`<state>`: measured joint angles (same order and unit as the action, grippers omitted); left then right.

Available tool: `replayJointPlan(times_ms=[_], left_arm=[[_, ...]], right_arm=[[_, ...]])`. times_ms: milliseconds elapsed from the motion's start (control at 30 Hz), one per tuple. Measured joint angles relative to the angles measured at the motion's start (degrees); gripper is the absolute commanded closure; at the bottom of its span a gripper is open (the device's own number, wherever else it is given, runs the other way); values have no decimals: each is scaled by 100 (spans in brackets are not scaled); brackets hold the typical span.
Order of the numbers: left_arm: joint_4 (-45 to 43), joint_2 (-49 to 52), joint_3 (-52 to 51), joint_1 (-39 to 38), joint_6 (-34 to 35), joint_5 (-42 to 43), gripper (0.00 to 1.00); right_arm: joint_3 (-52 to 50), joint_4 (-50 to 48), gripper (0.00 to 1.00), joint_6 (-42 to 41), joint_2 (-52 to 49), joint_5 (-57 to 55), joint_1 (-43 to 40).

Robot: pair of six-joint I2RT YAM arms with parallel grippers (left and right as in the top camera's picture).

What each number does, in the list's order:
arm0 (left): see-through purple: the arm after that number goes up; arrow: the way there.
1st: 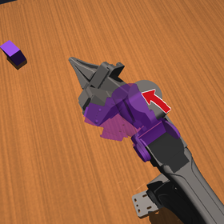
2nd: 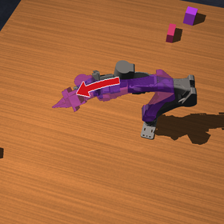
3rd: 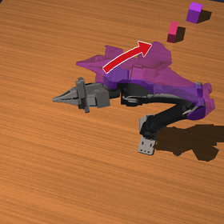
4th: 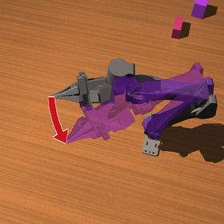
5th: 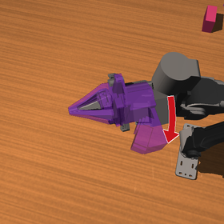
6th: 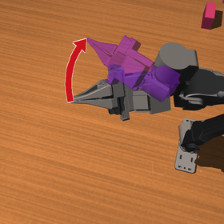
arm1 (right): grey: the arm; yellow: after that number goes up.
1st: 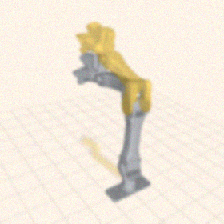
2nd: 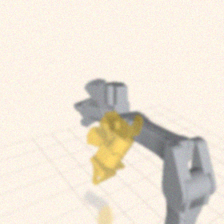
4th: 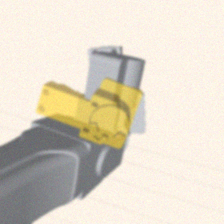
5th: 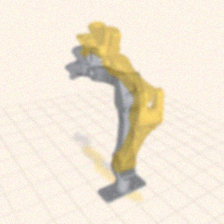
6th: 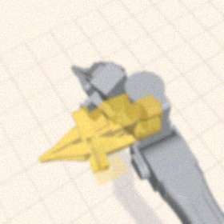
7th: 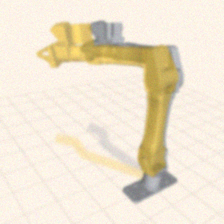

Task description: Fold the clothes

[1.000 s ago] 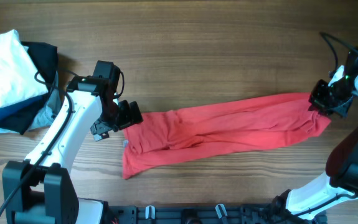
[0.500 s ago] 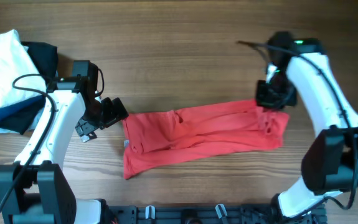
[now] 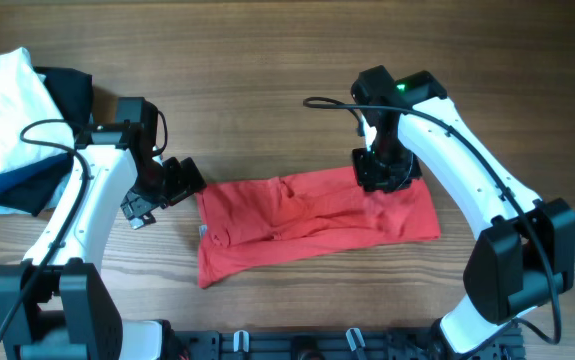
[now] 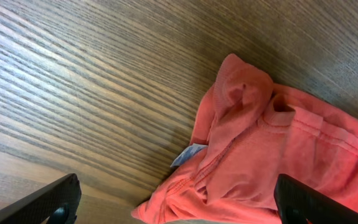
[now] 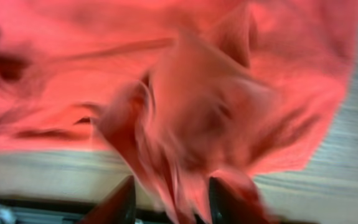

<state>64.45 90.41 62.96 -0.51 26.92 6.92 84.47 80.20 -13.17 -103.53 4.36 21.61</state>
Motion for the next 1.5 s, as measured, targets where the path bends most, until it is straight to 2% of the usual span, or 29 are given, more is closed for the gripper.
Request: replayJointPlan(times_ms=[167,267,433,800,1100,1167,1233,1333,1400,1433,1467,1500], left_arm=[[9,0,0,0,0,0,0],[35,0,0,0,0,0,0],[289,0,0,0,-4,0,0],[188,0,-120,0,-98,63,0],[-662,0,-1021,0,-778,1139,0],[-1029,0,-1333,0,-844,1290,0],[-1615,-2,-1786,0,-890,1567,1],[-1954,-72,-2044,-37,-876,1886,3],[-2135,-85,-2072,-197,-859,2046,8],[-2223,-83,-2079,-302,-839,2098,14],[-2323,-76,-2081,-457,-793,2142,31],[-2487,-61,-2111,-693,-693,2199,42]], right_arm=[[0,-11,60,367,0,358,0],[0,-2,60,153,0,101,0],[0,33,52,-282,2,-407,0],[0,-203,52,-94,2,46,129],[0,-304,53,-111,4,120,129],[0,-289,60,-129,4,122,129],[0,-221,61,-232,4,44,129],[0,-105,65,-632,4,-254,129],[0,-103,67,-828,4,-378,127],[0,-103,68,-876,4,-420,122],[0,-101,69,-925,4,-446,107],[0,-101,69,-977,4,-470,68]])
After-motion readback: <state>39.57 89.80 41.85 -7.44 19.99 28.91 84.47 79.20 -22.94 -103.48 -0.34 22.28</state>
